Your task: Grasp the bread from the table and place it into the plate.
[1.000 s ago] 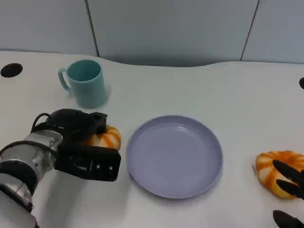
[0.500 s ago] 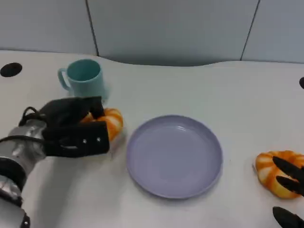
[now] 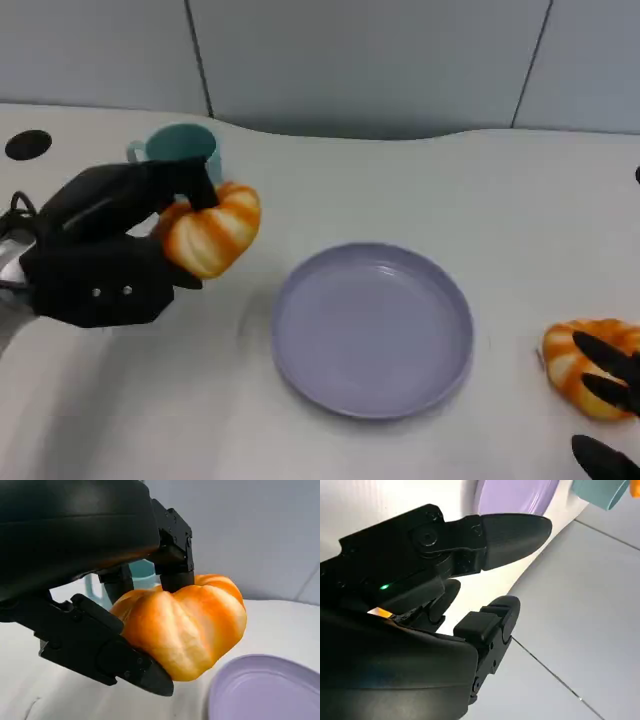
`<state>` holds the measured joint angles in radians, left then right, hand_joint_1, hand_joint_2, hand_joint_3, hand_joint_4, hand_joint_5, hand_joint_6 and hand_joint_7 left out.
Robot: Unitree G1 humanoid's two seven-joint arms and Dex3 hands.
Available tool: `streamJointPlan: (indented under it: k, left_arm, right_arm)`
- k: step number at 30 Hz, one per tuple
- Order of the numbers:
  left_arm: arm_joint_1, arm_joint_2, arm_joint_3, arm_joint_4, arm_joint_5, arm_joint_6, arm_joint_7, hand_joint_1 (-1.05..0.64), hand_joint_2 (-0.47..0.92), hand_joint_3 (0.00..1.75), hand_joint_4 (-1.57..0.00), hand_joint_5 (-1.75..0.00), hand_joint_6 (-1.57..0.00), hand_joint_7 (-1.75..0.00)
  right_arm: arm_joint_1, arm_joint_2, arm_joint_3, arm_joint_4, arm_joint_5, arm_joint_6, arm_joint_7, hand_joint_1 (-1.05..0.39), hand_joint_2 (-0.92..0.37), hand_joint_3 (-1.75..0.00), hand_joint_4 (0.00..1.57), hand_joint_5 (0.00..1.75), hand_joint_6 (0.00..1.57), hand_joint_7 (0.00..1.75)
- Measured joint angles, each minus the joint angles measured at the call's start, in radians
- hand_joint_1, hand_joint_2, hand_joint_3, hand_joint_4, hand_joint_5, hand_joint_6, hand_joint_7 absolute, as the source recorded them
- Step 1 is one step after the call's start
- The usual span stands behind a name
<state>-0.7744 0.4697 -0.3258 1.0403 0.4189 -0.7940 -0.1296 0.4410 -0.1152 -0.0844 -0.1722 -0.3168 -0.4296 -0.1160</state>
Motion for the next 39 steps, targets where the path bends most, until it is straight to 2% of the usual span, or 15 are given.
streamJointPlan:
  k: [7,16,21,27,29,31,32,34,35,37,38,39]
  left_arm:
    - [-0.001,-0.093,-0.004,-0.043,-0.029,-0.042,-0.112,-0.27,0.9,0.14,-0.78,-1.75,-0.53,-1.75]
    - [-0.071,-0.209,-0.071,-0.044,0.021,-0.037,-0.141,-0.25,0.92,0.17,-0.82,-1.75,-0.57,-1.75]
    - [-0.1,-0.264,-0.129,-0.008,0.103,-0.03,-0.103,-0.23,0.91,0.19,-0.82,-1.75,-0.62,-1.75]
    - [-0.142,-0.291,-0.182,0.047,0.197,-0.011,-0.029,-0.25,0.83,0.16,-0.82,-1.75,-0.57,-1.75]
    - [-0.16,-0.293,-0.202,0.062,0.222,-0.012,-0.018,-0.32,0.85,0.13,-0.6,-1.75,-0.42,-1.71]
    - [-0.181,-0.293,-0.227,0.078,0.248,-0.01,-0.02,-0.36,0.89,0.09,-0.47,-1.69,-0.36,-1.6]
    - [-0.19,-0.293,-0.239,0.083,0.257,-0.007,-0.028,-0.42,0.89,0.04,-0.37,-1.48,-0.37,-1.37]
    - [-0.205,-0.291,-0.257,0.085,0.268,-0.005,-0.051,-0.48,0.9,0.02,-0.31,-1.25,-0.4,-1.08]
    - [-0.211,-0.29,-0.264,0.085,0.275,-0.005,-0.063,-0.51,0.91,0.01,-0.29,-1.09,-0.44,-0.83]
    - [-0.223,-0.287,-0.277,0.085,0.281,-0.005,-0.088,-0.52,0.92,0.01,-0.28,-1.0,-0.48,-0.68]
    - [-0.229,-0.285,-0.282,0.085,0.282,-0.005,-0.095,-0.56,0.92,0.04,-0.22,-0.86,-0.47,-0.41]
    - [-0.234,-0.284,-0.285,0.085,0.283,-0.006,-0.1,-0.58,0.92,0.06,-0.2,-0.78,-0.48,-0.28]
  right_arm:
    - [0.003,0.0,0.001,0.001,-0.006,-0.002,-0.001,-0.37,-0.92,-0.37,0.8,0.0,0.62,0.0]
    - [0.006,-0.001,0.0,-0.002,-0.006,0.002,0.0,-0.37,-0.92,-0.36,0.8,0.0,0.62,0.0]
    - [0.005,-0.001,0.0,-0.002,-0.007,0.003,0.0,-0.37,-0.92,-0.37,0.79,0.0,0.62,0.0]
    - [0.003,-0.001,0.001,-0.002,-0.005,0.002,0.001,-0.37,-0.92,-0.37,0.79,0.0,0.62,0.0]
    - [0.003,-0.001,0.001,-0.002,-0.005,0.002,0.001,-0.36,-0.92,-0.37,0.8,0.0,0.63,0.0]
    - [0.001,-0.001,0.002,-0.001,-0.005,0.0,0.001,-0.36,-0.92,-0.36,0.8,0.0,0.63,0.01]
    - [0.0,-0.001,0.003,0.0,-0.005,-0.001,0.001,-0.36,-0.92,-0.36,0.8,0.0,0.63,0.0]
    - [-0.001,-0.001,0.003,0.003,-0.005,-0.003,0.001,-0.36,-0.92,-0.36,0.81,0.01,0.63,0.0]
    - [-0.001,-0.001,0.003,0.005,-0.005,-0.004,0.0,-0.36,-0.92,-0.36,0.81,0.01,0.63,0.0]
    - [-0.001,-0.001,0.004,0.006,-0.006,-0.005,0.0,-0.36,-0.92,-0.36,0.82,0.01,0.63,0.0]
    - [-0.002,-0.001,0.004,0.006,-0.006,-0.005,0.0,-0.36,-0.92,-0.36,0.82,0.01,0.63,0.0]
    - [-0.002,-0.001,0.004,0.006,-0.006,-0.006,0.0,-0.36,-0.92,-0.36,0.82,0.01,0.63,0.0]
